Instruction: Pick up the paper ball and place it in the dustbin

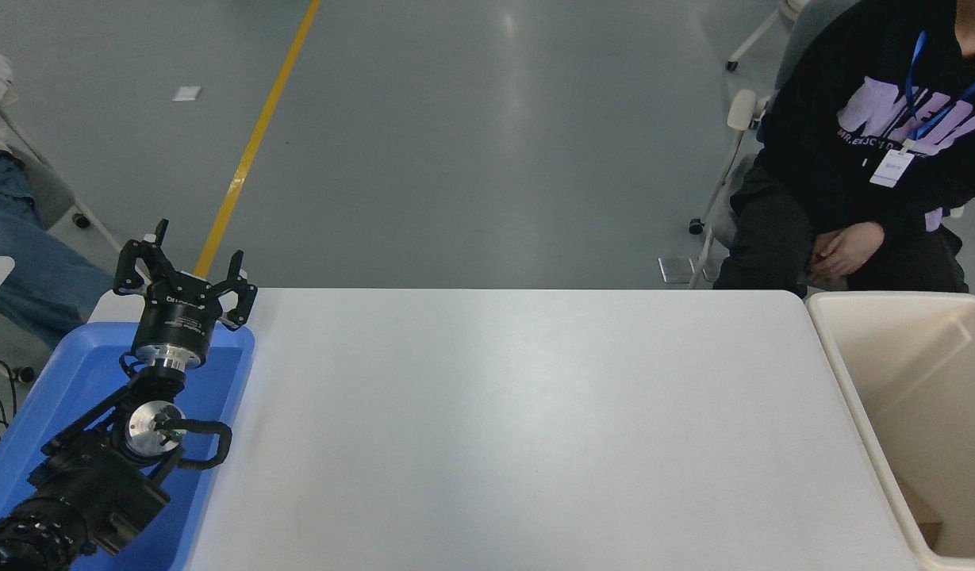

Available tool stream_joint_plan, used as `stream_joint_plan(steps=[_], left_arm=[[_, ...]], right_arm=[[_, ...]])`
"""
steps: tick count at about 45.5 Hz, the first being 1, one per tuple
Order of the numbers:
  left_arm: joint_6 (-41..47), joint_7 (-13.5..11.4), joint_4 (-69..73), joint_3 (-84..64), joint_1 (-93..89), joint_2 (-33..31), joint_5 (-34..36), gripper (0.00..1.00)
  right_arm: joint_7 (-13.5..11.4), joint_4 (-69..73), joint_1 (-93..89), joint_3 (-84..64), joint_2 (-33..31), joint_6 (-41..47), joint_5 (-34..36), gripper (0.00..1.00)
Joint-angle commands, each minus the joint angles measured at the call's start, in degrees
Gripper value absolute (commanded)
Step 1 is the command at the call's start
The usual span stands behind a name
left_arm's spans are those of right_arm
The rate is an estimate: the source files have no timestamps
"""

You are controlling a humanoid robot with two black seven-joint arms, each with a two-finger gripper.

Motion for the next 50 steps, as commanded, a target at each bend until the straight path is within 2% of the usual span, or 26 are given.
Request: stream_joint_plan(steps=[1, 10, 26, 27, 28, 30, 32, 35, 50], left_arm=[[0.0, 0.0, 0.0, -0.01, 0.0, 0.0, 0.0, 0.99], [0.0, 0.0, 0.0, -0.01, 0.0, 0.0, 0.0, 0.99], [0.0, 0.0, 0.0, -0.01, 0.0, 0.09, 0.0, 0.99], [-0.09, 0.0, 0.0, -0.01, 0.0, 0.0, 0.0, 0.99], [0.0, 0.0, 0.0, -0.01, 0.0, 0.0, 0.0, 0.99], [0.0, 0.0, 0.0, -0.01, 0.0, 0.09, 0.0, 0.99], [0.0, 0.0, 0.0, -0.01, 0.0, 0.0, 0.0, 0.99], [0.0, 0.0, 0.0, -0.01, 0.0, 0.0, 0.0, 0.99], [0.0, 0.0, 0.0, -0.01, 0.0, 0.0, 0.0, 0.99]], right_arm=[[0.98, -16.86, -11.19, 7.83, 12.82, -2.31, -0.07, 0.0], [0.98, -20.82, -13.38, 6.51, 16.87, -7.06, -0.16, 0.0], [0.98, -21.08, -13.56, 2.29, 17.66, -8.9, -0.16, 0.0], [0.98, -21.17, -13.56, 2.2, 17.66, -9.69, -0.16, 0.06], [0.98, -21.26, -13.56, 2.2, 17.66, -10.83, -0.16, 0.21], [0.98, -21.44, -13.65, 2.29, 17.66, -13.55, -0.07, 0.46], [0.98, -21.35, -13.74, 2.29, 17.66, -16.45, -0.07, 0.59], [0.98, -21.26, -14.44, 2.29, 17.92, -19.09, -0.07, 0.63], [0.98, -21.08, -14.97, 2.38, 17.84, -20.42, -0.07, 0.64]])
